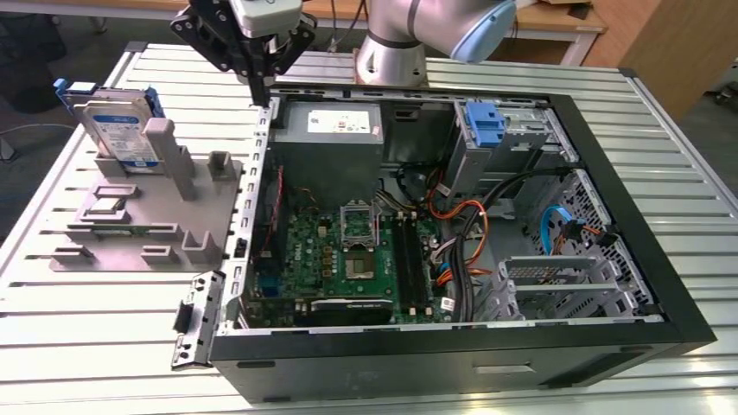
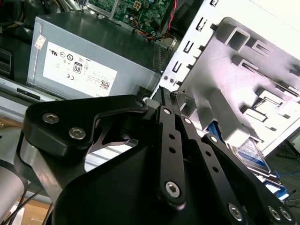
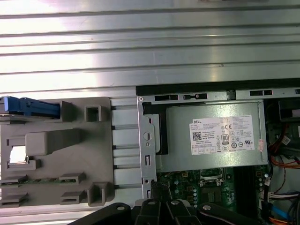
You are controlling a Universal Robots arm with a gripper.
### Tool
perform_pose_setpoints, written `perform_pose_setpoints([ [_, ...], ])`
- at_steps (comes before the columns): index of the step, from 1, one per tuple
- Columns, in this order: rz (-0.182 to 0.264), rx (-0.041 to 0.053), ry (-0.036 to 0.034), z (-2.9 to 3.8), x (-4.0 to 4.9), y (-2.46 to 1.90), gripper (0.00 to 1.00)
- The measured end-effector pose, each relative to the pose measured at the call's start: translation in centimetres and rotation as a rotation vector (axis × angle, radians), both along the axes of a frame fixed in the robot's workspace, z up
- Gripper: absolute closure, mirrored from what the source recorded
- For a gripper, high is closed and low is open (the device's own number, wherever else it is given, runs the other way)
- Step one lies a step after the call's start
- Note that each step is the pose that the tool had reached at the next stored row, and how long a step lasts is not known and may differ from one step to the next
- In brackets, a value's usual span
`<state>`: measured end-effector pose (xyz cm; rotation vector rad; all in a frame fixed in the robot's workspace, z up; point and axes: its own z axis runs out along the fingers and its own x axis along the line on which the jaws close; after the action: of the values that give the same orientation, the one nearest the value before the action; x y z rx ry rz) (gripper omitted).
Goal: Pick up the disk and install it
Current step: 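Reach for the disk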
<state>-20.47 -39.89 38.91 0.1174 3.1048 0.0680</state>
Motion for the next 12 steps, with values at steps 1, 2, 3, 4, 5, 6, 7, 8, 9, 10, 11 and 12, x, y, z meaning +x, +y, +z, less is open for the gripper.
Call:
perform_pose_setpoints([
  [1, 0.0, -0.0001, 0.0001, 0.0, -0.02, 0.0, 0.9],
  [2, 0.0, -0.0001, 0.0001, 0.0, -0.03, 0.0, 0.9],
  [3, 0.0, 0.0, 0.0, 0.0, -0.03, 0.0, 0.9],
  [4, 0.0, -0.0001, 0.0001, 0.0, -0.04, 0.0, 0.9],
  [5, 0.0, -0.0001, 0.0001, 0.01, -0.06, 0.0, 0.9],
  [6, 0.0, 0.0, 0.0, 0.0, -0.09, 0.0, 0.9],
  [7, 0.0, 0.0, 0.0, -0.01, -0.13, 0.0, 0.9],
  [8, 0.0, -0.0001, 0.0001, -0.01, -0.14, 0.0, 0.9],
  [9, 0.0, -0.0001, 0.0001, -0.01, -0.15, 0.0, 0.9],
  [10, 0.0, -0.0001, 0.0001, -0.01, -0.17, 0.0, 0.9],
  [11, 0.0, -0.0001, 0.0001, -0.01, -0.18, 0.0, 0.9],
  [12, 0.0, -0.0001, 0.0001, -0.01, -0.19, 0.0, 0.9],
])
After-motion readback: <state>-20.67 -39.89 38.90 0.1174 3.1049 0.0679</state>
